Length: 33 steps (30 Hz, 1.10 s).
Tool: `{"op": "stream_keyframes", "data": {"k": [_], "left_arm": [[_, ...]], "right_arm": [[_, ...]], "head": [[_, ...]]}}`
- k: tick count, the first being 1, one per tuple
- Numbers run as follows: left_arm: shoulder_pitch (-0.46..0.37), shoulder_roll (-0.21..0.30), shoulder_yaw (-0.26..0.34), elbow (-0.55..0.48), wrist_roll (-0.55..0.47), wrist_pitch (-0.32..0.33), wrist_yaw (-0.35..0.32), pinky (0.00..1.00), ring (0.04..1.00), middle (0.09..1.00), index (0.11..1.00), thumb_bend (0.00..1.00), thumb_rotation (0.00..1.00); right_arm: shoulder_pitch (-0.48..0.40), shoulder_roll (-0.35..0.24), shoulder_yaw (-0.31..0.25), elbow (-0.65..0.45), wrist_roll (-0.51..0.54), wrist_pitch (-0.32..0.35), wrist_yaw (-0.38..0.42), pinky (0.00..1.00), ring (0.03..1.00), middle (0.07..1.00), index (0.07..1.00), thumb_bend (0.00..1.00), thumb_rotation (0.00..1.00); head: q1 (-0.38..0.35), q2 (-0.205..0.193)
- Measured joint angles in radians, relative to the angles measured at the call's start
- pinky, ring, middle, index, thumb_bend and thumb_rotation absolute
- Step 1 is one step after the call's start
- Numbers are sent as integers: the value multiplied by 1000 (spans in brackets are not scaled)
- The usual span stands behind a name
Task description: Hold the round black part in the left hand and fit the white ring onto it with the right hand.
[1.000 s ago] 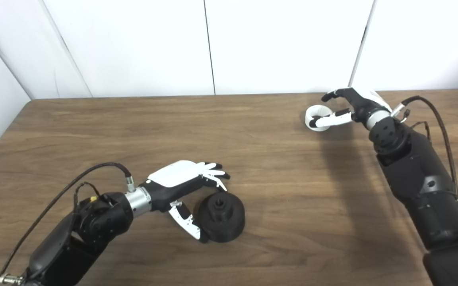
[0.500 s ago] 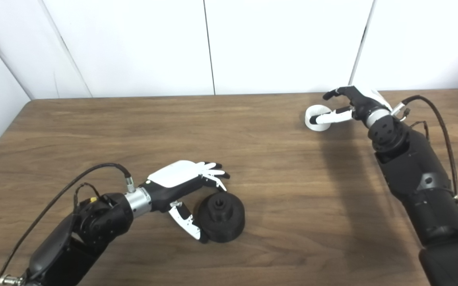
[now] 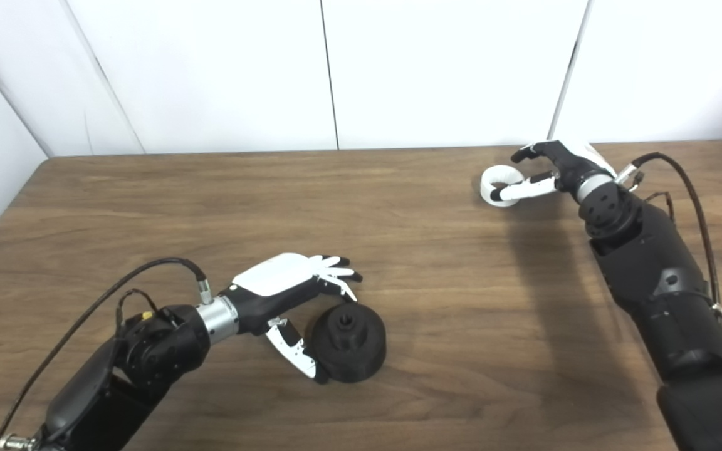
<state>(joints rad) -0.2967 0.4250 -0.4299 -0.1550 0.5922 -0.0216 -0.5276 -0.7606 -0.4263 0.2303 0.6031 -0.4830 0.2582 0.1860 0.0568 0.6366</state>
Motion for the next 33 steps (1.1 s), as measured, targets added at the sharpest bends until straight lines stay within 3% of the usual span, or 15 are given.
{"op": "stream_keyframes", "data": {"k": [15, 33], "left_arm": [[0, 0, 0, 0, 0, 3, 0, 1000, 1000, 935, 634, 861, 307], [3, -3, 0, 0, 0, 5, 4, 1000, 1000, 934, 632, 860, 312]], "right_arm": [[-8, 7, 51, 37, -18, -4, -5, 897, 956, 879, 771, 869, 391], [-26, 11, 85, 67, -41, -20, -13, 931, 964, 878, 765, 861, 384]], "head": [[-6, 6], [-2, 6]]}}
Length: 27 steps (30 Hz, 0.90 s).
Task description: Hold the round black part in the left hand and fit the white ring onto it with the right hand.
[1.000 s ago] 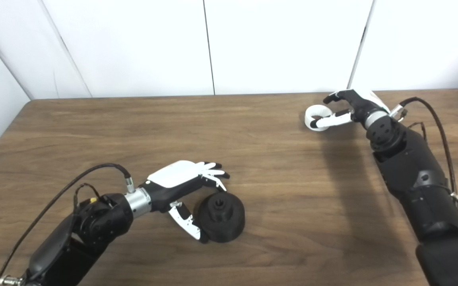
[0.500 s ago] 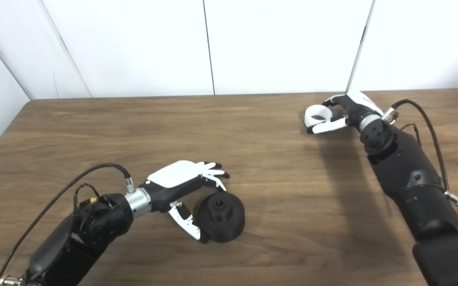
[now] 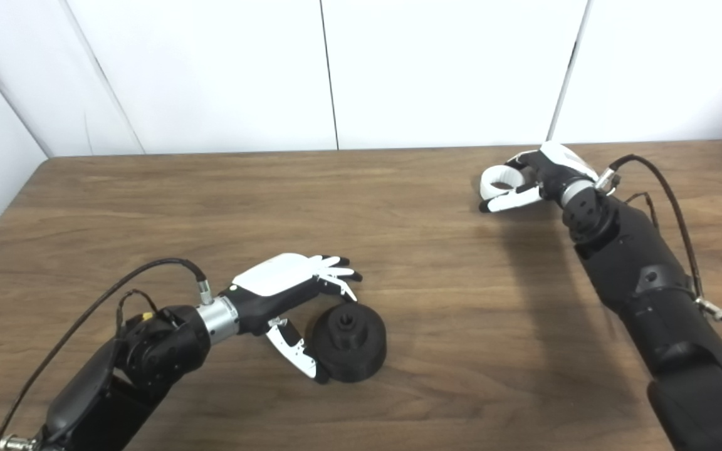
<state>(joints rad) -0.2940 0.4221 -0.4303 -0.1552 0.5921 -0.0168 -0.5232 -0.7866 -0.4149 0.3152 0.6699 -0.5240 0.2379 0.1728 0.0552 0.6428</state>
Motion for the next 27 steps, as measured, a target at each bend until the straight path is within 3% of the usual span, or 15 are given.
{"op": "stream_keyframes", "data": {"k": [12, 27], "left_arm": [[2, -1, 1, 0, 0, 3, 1, 1000, 1000, 935, 634, 868, 310], [4, -2, 1, -1, 0, 4, 2, 1000, 1000, 937, 635, 868, 320]], "right_arm": [[0, 1, 11, 6, -8, -18, -3, 951, 972, 877, 768, 832, 373], [0, 11, 12, 11, -7, -40, -17, 945, 949, 841, 702, 783, 261]], "head": [[2, 0], [3, 0]]}}
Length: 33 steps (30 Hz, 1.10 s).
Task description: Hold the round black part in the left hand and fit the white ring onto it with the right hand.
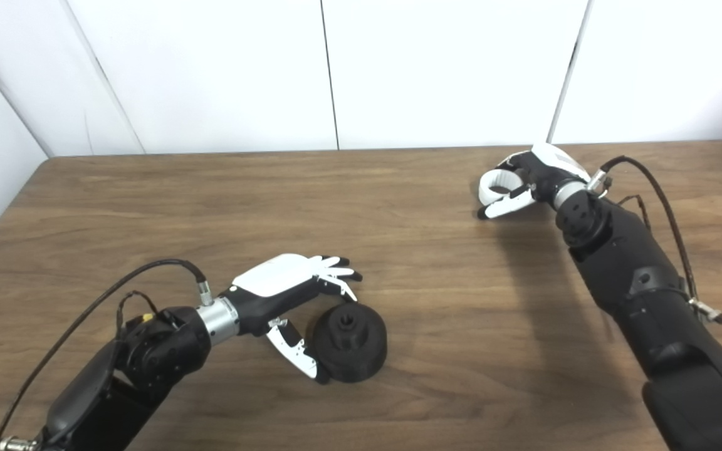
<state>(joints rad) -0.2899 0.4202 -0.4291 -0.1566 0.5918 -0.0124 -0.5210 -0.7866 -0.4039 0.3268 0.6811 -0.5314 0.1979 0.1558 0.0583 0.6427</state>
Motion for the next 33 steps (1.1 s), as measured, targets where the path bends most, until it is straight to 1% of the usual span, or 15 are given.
{"op": "stream_keyframes", "data": {"k": [4, 7, 16, 21, 28, 33], "left_arm": [[0, 0, 0, -1, 0, 0, 0, 1000, 1000, 937, 636, 866, 320], [0, 0, 0, -1, 0, 0, 0, 1000, 1000, 937, 636, 866, 318], [1, 0, 0, -2, 0, 2, 0, 1000, 1000, 935, 635, 868, 313], [1, 0, 0, -4, 0, 6, -2, 1000, 1000, 936, 634, 873, 312], [1, 0, 0, -4, 0, 6, -2, 1000, 1000, 936, 633, 873, 307], [1, 0, 0, -4, 0, 5, -1, 1000, 1000, 937, 634, 874, 308]], "right_arm": [[0, 0, 0, 0, 0, -5, -2, 942, 949, 840, 689, 773, 253], [0, 0, 0, 0, 0, -7, -4, 924, 930, 828, 679, 767, 242], [0, 0, 0, 1, -3, -13, -8, 912, 942, 841, 672, 725, 271], [0, 0, 0, 4, -3, -13, -9, 915, 953, 858, 666, 704, 287], [0, 0, -1, 4, -4, -13, -13, 892, 961, 889, 645, 697, 289], [0, 0, -1, 4, -4, -13, -17, 881, 958, 891, 631, 693, 273]], "head": [[0, 0], [2, 0], [0, 0], [-2, 0], [-3, 2], [-2, 0]]}}
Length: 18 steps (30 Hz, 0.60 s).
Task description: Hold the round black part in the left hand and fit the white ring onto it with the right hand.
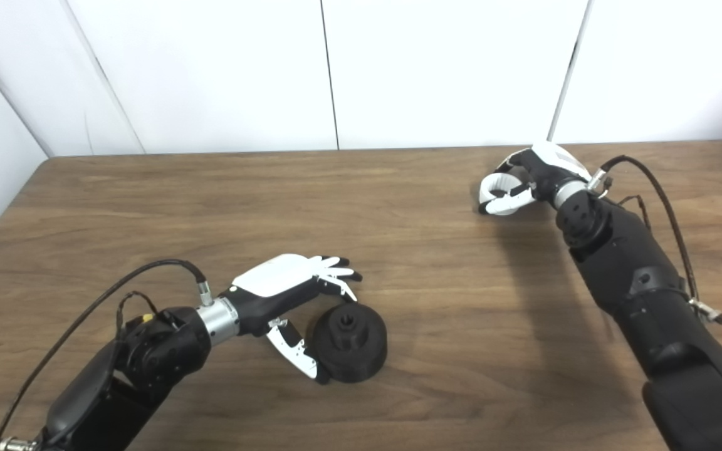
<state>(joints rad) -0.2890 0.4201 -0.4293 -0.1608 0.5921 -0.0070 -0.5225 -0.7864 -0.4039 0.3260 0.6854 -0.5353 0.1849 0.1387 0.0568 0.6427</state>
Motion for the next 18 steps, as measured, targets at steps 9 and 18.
{"op": "stream_keyframes", "data": {"k": [9, 18], "left_arm": [[0, 0, 1, 0, -1, 0, 0, 1000, 1000, 937, 635, 876, 317], [0, 0, 1, 1, 0, -1, 0, 1000, 1000, 943, 636, 875, 328]], "right_arm": [[0, 0, -1, 1, 0, 0, -5, 874, 962, 890, 633, 700, 273], [0, 0, -3, 6, 2, -6, -16, 874, 956, 885, 504, 530, 161]], "head": [[-3, -3], [-9, -3]]}}
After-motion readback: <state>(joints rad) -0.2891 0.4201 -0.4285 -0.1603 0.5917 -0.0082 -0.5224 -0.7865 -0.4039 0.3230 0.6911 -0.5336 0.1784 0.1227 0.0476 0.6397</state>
